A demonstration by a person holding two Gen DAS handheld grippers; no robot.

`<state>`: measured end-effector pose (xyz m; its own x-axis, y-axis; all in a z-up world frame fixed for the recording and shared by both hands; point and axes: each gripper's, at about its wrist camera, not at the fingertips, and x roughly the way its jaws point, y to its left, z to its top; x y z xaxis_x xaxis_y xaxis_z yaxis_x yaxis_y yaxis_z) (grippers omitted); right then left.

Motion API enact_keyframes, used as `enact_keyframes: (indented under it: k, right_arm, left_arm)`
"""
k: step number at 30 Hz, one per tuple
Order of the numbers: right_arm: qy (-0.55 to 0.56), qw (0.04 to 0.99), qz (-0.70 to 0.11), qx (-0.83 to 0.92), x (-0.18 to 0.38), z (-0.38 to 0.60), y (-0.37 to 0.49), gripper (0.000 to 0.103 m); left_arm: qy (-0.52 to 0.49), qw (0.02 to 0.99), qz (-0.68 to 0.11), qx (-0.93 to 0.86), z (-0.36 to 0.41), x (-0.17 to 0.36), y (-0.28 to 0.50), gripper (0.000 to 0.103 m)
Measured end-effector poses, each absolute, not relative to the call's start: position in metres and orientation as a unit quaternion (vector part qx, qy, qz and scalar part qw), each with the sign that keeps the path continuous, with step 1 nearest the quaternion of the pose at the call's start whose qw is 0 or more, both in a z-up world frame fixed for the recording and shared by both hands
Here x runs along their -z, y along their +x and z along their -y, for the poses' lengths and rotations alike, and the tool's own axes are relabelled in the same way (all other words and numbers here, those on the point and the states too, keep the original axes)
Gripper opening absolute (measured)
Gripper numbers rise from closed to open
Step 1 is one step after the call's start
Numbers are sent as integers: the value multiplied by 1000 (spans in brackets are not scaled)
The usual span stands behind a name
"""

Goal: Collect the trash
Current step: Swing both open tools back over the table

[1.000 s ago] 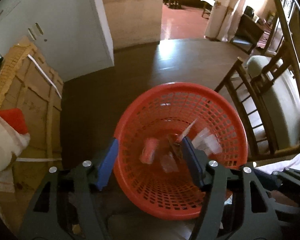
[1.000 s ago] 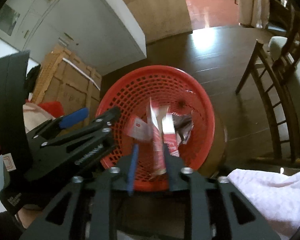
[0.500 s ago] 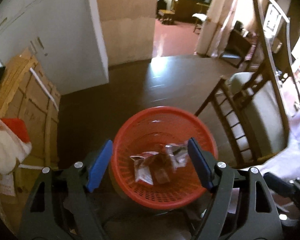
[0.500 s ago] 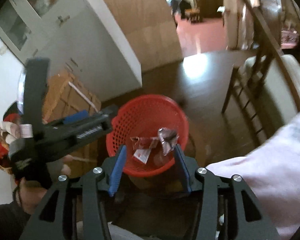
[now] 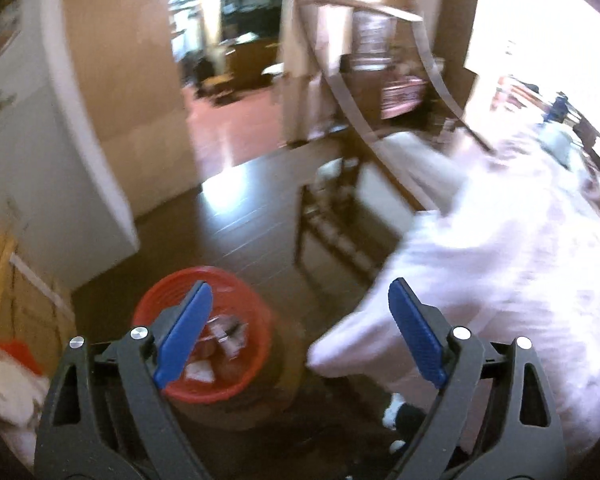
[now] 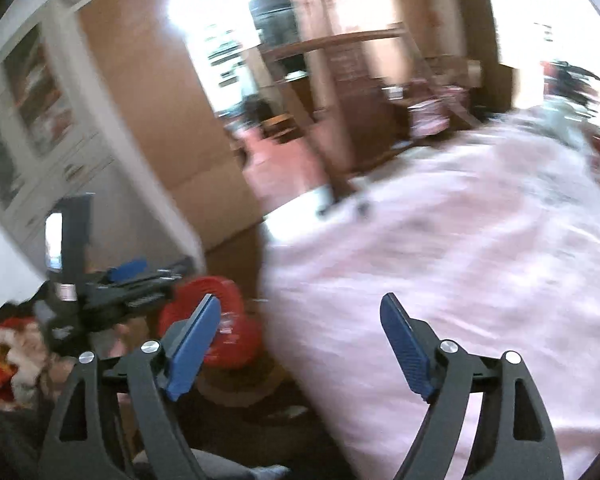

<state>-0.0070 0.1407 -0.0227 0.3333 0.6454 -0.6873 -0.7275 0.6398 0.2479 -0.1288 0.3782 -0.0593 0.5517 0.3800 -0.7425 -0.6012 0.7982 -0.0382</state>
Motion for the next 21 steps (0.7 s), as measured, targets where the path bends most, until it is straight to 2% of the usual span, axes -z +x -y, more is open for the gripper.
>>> enact_keyframes:
  k: [12, 21]
  right_arm:
    - [62, 888, -389, -238, 32, 90, 36, 87]
    - [89, 896, -403, -161, 52, 188, 47, 87]
  left_arm:
    - [-42, 912, -391, -113, -215, 41, -43, 91]
    - [-2, 913, -408, -18, -94, 46, 17, 91]
